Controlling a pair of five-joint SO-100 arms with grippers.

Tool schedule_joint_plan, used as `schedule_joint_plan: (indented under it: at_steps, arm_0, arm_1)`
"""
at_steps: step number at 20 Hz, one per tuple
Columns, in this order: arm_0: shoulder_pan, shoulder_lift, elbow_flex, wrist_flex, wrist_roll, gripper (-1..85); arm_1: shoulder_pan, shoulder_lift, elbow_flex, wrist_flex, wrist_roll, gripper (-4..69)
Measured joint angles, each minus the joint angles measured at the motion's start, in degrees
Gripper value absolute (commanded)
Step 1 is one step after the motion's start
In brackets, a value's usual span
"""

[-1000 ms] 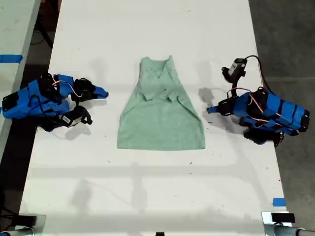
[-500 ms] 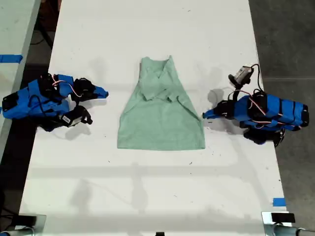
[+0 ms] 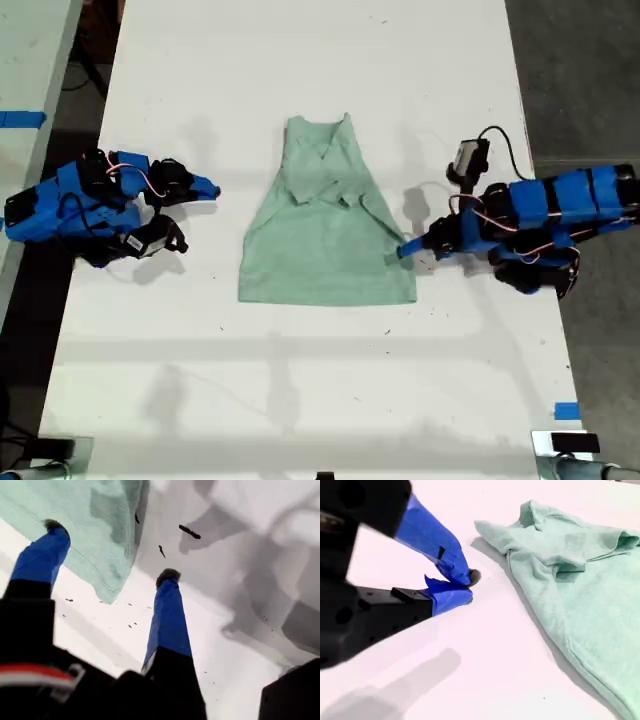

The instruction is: Fold t shirt

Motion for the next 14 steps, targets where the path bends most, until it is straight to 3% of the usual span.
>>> schedule_joint_plan:
  at_steps: [6,8,12,14]
  arm_0:
    - [0.0,0.0,0.0,0.0,0.0,-0.1]
    - [0.0,0.0,0.0,0.0,0.0,-0.1]
    - [0.0,0.0,0.0,0.0,0.0,-0.1]
    - [0.0,0.0,0.0,0.0,0.0,-0.1]
  arm_1:
    - [-1.8,-14.7,0.0,-10.8,0.9,17.8]
    - [-2.2,-18.5,-2.1,-14.2,0.9,0.4]
    - [-2.2,-20.7,-4.0,-16.3,1.2,0.4]
    - [-2.1,-20.8,-7.6,-11.4,1.1,0.3]
